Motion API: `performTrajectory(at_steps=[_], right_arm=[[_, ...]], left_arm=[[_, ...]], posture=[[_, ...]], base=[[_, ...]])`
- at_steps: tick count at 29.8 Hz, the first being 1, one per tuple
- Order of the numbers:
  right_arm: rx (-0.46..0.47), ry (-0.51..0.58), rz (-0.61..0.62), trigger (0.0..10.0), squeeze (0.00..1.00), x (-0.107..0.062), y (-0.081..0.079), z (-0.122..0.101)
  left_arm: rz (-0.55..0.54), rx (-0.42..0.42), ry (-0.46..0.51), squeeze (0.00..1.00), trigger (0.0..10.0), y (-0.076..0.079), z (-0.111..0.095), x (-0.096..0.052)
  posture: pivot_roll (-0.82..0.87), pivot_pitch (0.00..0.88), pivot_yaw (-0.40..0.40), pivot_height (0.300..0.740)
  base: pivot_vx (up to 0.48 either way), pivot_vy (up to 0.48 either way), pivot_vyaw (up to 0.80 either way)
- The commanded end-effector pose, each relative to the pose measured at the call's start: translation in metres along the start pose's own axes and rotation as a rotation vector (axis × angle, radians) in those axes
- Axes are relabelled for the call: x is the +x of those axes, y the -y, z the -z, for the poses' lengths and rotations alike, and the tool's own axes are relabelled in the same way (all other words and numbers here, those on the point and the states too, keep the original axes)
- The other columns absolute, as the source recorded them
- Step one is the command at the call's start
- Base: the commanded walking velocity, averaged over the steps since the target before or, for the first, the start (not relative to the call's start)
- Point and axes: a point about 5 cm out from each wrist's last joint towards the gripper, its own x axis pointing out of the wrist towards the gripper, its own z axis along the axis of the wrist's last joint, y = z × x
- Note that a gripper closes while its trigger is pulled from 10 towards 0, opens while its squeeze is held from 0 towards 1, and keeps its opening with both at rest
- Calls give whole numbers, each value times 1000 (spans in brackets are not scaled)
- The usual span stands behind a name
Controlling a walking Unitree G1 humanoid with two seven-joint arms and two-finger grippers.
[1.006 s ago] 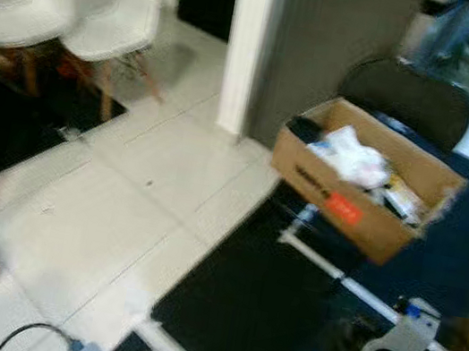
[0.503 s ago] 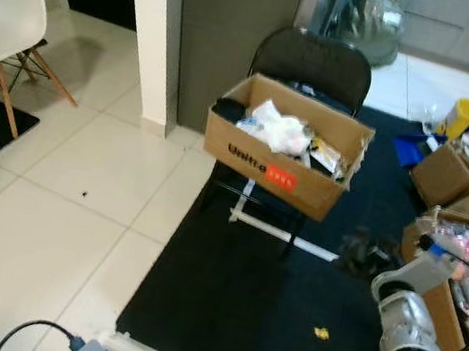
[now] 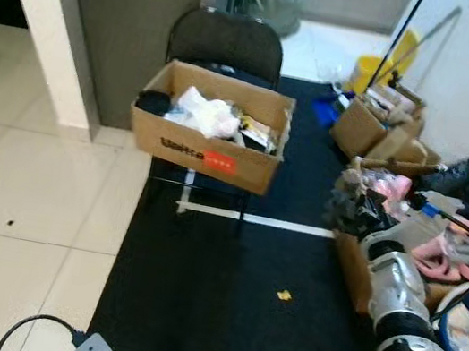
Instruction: Picking trash to rubbish bin
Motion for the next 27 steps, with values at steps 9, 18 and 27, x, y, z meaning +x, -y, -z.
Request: performTrajectory(at_steps=[9,18,27], right_arm=[[-37,-42,-124,10000,0,3,-23,12],[-59,-56,-209,10000,0,5,-43,19],[-73,-79,-229,10000,0,7,-51,22]], left_arm=[[28,-12,3,0,10000,3,1,0],[38,-19,7,0,10000,3,1,0],[41,-17,1,0,10000,3,4,0]], posture=[[5,63,66,740],[9,67,68,740],[13,69,70,740]], base=[[27,0,-635],[393,0,0],[442,0,-444]])
